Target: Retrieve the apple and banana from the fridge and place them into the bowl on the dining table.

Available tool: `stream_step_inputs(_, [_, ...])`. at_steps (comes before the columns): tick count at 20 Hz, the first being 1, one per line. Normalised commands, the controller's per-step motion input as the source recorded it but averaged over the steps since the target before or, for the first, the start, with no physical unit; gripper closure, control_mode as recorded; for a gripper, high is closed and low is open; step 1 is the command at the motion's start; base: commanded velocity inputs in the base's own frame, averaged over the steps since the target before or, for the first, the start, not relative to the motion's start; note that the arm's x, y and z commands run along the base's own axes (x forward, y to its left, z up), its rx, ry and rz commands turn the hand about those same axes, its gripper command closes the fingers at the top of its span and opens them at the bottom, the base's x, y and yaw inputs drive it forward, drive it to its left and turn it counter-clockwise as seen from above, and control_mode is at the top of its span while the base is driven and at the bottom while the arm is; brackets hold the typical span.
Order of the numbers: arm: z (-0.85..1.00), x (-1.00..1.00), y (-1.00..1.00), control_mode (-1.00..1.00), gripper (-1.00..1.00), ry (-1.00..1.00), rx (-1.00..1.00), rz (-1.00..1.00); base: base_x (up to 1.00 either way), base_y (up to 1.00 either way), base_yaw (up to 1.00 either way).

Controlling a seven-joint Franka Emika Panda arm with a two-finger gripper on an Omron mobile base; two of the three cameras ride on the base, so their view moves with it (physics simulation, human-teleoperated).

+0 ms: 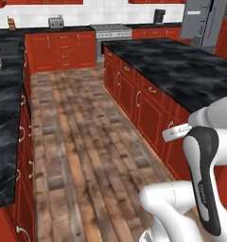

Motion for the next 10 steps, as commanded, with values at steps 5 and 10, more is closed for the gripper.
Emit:
stream_step_inputs(5, [0.0, 0.0, 0.0, 1.0, -1.0, 0.0, 0.0, 0.0, 1.0, 0.18, 0.0])
stream_step_inputs(10, [0.0, 0.0, 0.0, 1.0, -1.0, 0.0, 0.0, 0.0, 1.0, 0.0, 0.0])
